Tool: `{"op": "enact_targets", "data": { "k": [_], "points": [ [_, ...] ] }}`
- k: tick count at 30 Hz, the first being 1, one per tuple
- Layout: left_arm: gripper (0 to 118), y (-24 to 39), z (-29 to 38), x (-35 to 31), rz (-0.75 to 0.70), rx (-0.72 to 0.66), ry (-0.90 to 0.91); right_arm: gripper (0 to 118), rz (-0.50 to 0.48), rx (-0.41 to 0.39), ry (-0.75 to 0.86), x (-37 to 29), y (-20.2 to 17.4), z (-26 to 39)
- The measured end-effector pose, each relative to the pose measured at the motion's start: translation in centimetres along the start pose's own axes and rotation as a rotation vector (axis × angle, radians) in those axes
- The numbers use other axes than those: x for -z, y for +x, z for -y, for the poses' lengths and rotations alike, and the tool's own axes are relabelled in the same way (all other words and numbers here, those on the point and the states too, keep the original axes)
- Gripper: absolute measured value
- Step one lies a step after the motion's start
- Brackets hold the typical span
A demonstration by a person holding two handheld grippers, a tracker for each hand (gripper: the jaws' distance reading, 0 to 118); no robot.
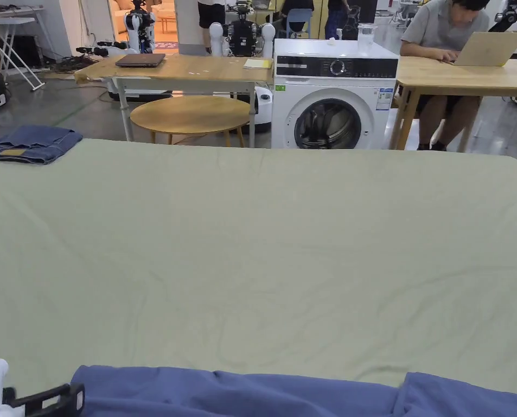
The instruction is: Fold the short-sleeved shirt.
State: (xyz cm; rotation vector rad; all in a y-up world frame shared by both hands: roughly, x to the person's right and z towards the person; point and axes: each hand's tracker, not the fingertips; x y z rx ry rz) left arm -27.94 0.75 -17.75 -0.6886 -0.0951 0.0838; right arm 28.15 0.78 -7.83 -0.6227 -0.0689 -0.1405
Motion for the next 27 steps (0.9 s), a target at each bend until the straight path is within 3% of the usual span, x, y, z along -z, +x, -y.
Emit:
{"op": "enact_targets", "data": {
  "k": [1,2,3,4,8,15,22,27],
  "points": [
    [39,1.2,-0.2,-0.9,-0.026,-0.006,0.007,90,-0.021,0.0,0.045,-0.3,-1.2,-0.2],
    [12,1.6,-0.4,-1.0,-0.036,-0.008,0.003,48,-0.017,-0.003,0.068,-0.5,-2.2,-0.3],
    [3,1.9,-0.4,-1.1,-0.035,-0.014,0.015,2,0.008,-0.015,0.085,-0.3,-3.6,-0.4],
    [3,2.1,-0.4,-1.3,-0.039,-0.032,0.031,0,0.046,-0.014,0.125,-0.1,-5.0,-0.3],
    [3,0.3,-0.4,-0.1,0.026,-0.134,-0.025,0,0.031,0.01,0.178,-0.2,-8.0,0.2],
    [3,-4.3,-3.7,2.7,0.205,-0.213,-0.278,0,0.057,-0.075,0.251,-0.9,-12.3,0.9],
    [3,-9.6,-4.6,7.4,0.389,-0.314,-0.493,0,0.046,-0.128,0.214,-1.0,-13.7,2.2],
    [4,-11.2,-4.5,8.9,0.478,-0.363,-0.527,0,0.062,-0.16,0.185,-0.6,-14.1,2.2]
  ]
}}
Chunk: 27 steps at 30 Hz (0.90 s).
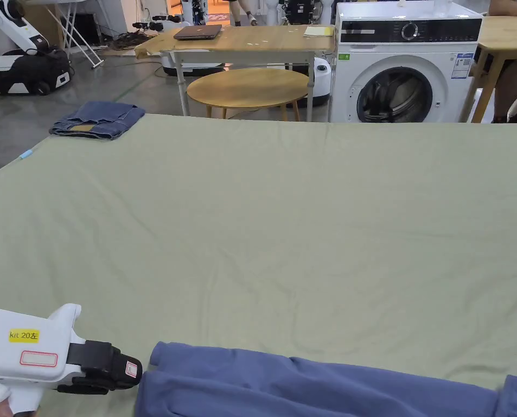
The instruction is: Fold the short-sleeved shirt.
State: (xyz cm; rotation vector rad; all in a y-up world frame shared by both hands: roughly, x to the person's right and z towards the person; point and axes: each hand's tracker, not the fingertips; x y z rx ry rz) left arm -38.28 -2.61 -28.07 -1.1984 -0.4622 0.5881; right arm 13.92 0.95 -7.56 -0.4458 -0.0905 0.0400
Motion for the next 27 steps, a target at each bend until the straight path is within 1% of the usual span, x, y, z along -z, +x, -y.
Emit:
{"op": "enact_targets", "data": {
  "k": [1,2,3,4,8,10,11,13,14,15,16,17,18,19,20,21,23,26,27],
  "points": [
    [20,-0.1,0.0,0.0,0.052,-0.002,-0.005,0,-0.001,-0.005,-0.003,0.3,-0.1,-0.1],
    [53,-0.2,-0.2,0.1,0.085,-0.002,-0.016,0,0.002,-0.004,-0.008,0.3,0.1,-0.1],
    [92,-0.3,-0.2,0.4,0.11,0.0,-0.029,0,0.001,0.0,-0.013,0.2,0.3,0.0],
    [118,-0.3,-0.2,0.9,0.137,0.0,-0.051,0,-0.001,0.006,-0.022,0.5,0.3,-0.1],
    [118,-0.6,-0.3,2.7,0.226,-0.047,-0.071,0,0.0,0.025,-0.037,0.7,-0.1,-0.5],
    [118,-0.7,-0.2,4.1,0.282,-0.098,-0.097,0,-0.003,0.018,-0.042,1.0,-0.5,-0.7],
    [118,-0.6,-0.1,4.9,0.312,-0.106,-0.122,0,0.0,0.012,-0.042,0.4,-0.4,-0.9],
    [118,0.1,0.6,6.3,0.312,-0.094,-0.117,0,0.002,0.012,-0.043,0.5,-0.6,-1.1],
    [118,0.3,0.6,6.9,0.348,-0.101,-0.147,0,0.003,0.016,-0.043,0.5,-0.7,-1.2],
    [117,0.5,0.6,7.1,0.351,-0.104,-0.138,0,0.005,0.019,-0.043,-0.1,-0.5,-1.4],
    [109,1.0,0.7,7.1,0.357,-0.108,-0.136,0,0.006,0.02,-0.043,-0.1,-0.6,-1.5],
    [87,0.9,0.5,6.9,0.359,-0.109,-0.137,0,0.005,0.023,-0.043,-0.1,-0.7,-1.5],
    [44,1.2,0.5,6.9,0.346,-0.116,-0.135,0,0.003,0.027,-0.043,-0.1,-0.9,-1.5],
    [7,1.2,0.5,7.0,0.302,-0.12,-0.134,0,0.003,0.027,-0.045,-0.6,-0.7,-1.6],
    [7,1.4,0.6,7.3,0.225,-0.109,-0.14,0,-0.002,0.028,-0.046,-0.6,-0.8,-1.6],
    [7,1.2,0.6,7.4,0.196,-0.102,-0.149,0,-0.006,0.028,-0.047,-0.6,-1.0,-1.7],
    [7,1.1,0.7,6.7,0.241,-0.118,-0.14,0,-0.016,0.026,-0.04,-1.1,-0.8,-1.7],
    [6,1.3,0.5,5.0,0.211,-0.101,-0.092,0,-0.024,0.03,-0.021,-1.5,-1.1,-2.2],
    [5,1.4,0.5,3.9,0.168,-0.114,-0.058,0,-0.031,0.036,-0.015,-1.8,-0.5,-2.1]
  ]
}}
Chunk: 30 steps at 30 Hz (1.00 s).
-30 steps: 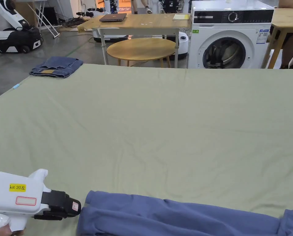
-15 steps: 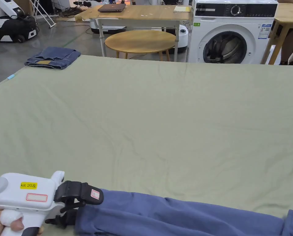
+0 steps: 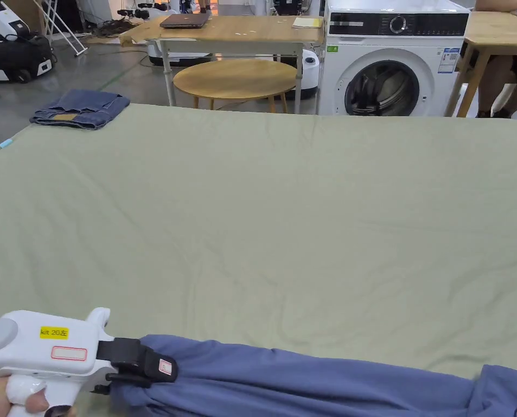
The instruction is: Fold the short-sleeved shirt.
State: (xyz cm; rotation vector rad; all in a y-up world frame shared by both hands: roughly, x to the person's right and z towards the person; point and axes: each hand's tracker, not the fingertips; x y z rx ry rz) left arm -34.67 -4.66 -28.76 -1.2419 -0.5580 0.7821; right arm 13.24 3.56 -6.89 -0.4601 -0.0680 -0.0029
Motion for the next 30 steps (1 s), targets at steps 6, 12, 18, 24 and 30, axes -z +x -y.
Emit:
{"op": "enact_targets", "data": {
  "k": [6,12,18,24,30],
  "points": [
    [4,1.4,1.2,-6.7,-0.07,0.048,0.152,0,-0.038,0.019,0.037,-0.1,0.9,-0.3],
    [4,6.3,3.4,-9.4,-0.126,0.131,0.195,0,-0.064,0.022,0.067,0.0,2.4,-0.1],
    [4,15.0,5.3,-3.0,-0.17,0.311,0.107,0,-0.067,0.038,0.079,-0.6,3.3,0.7],
    [4,20.7,7.4,8.8,-0.25,0.437,-0.044,0,-0.053,0.051,0.068,-1.3,4.6,1.8],
    [19,21.5,8.8,19.7,-0.32,0.576,-0.126,0,-0.016,0.068,0.04,-1.7,6.0,2.8]
  ]
}}
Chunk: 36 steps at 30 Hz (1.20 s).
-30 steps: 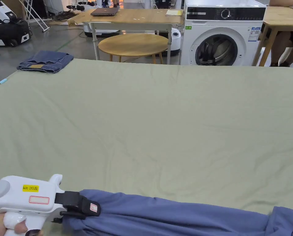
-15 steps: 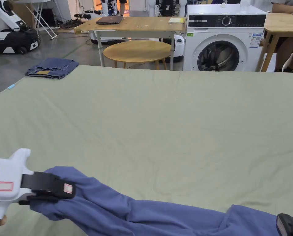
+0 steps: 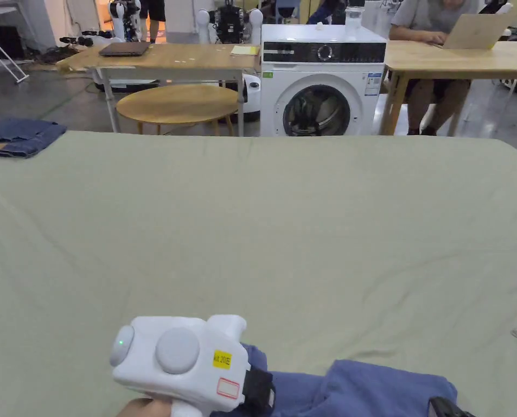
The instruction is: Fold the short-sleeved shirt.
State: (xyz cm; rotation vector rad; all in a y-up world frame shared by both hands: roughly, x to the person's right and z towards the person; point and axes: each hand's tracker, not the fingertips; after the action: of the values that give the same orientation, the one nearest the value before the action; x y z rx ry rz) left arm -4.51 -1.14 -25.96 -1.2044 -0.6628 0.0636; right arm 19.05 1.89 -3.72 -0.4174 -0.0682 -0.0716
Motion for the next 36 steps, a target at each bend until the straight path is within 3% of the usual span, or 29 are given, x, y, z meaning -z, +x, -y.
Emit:
{"op": "enact_targets", "data": {
  "k": [1,2,3,5,7,8,10,15,23,26,30,36],
  "points": [
    [70,0.2,0.0,0.9,0.017,0.023,-0.013,0,0.01,0.005,-0.005,0.0,0.2,0.1],
    [104,0.2,0.0,1.5,0.034,0.014,-0.02,0,0.016,0.009,-0.008,-0.1,0.3,0.2],
    [114,0.2,0.1,1.0,0.072,-0.023,0.018,0,0.02,0.013,-0.01,-0.2,0.5,0.2],
    [114,-0.4,-0.1,-0.4,0.124,-0.081,0.027,0,0.029,0.018,-0.015,-0.1,0.8,0.3],
    [105,-1.5,0.3,-2.7,0.137,-0.106,0.102,0,0.031,0.019,-0.02,0.0,0.8,0.3],
    [87,-1.7,0.6,-4.2,0.143,-0.111,0.133,0,0.031,0.018,-0.021,0.1,0.8,0.4],
    [0,-3.6,1.4,-6.0,0.151,-0.166,0.2,0,0.026,0.017,-0.025,0.2,0.6,0.4],
    [0,-6.5,2.5,-4.9,0.106,-0.243,0.168,0,0.004,0.02,-0.038,0.7,0.2,0.6],
    [0,-2.0,3.2,5.0,0.295,-0.274,0.042,0,0.01,0.018,-0.051,0.6,0.3,0.3],
    [0,-1.1,3.6,6.9,0.233,-0.255,0.068,0,0.017,0.016,-0.061,0.7,0.5,0.3],
    [0,-2.3,3.3,4.1,0.28,-0.289,0.065,0,0.016,0.013,-0.06,0.8,0.4,0.1],
    [0,-7.1,4.2,-7.1,0.296,-0.285,0.231,0,-0.004,0.006,-0.047,1.3,-0.4,-0.6]
  ]
}}
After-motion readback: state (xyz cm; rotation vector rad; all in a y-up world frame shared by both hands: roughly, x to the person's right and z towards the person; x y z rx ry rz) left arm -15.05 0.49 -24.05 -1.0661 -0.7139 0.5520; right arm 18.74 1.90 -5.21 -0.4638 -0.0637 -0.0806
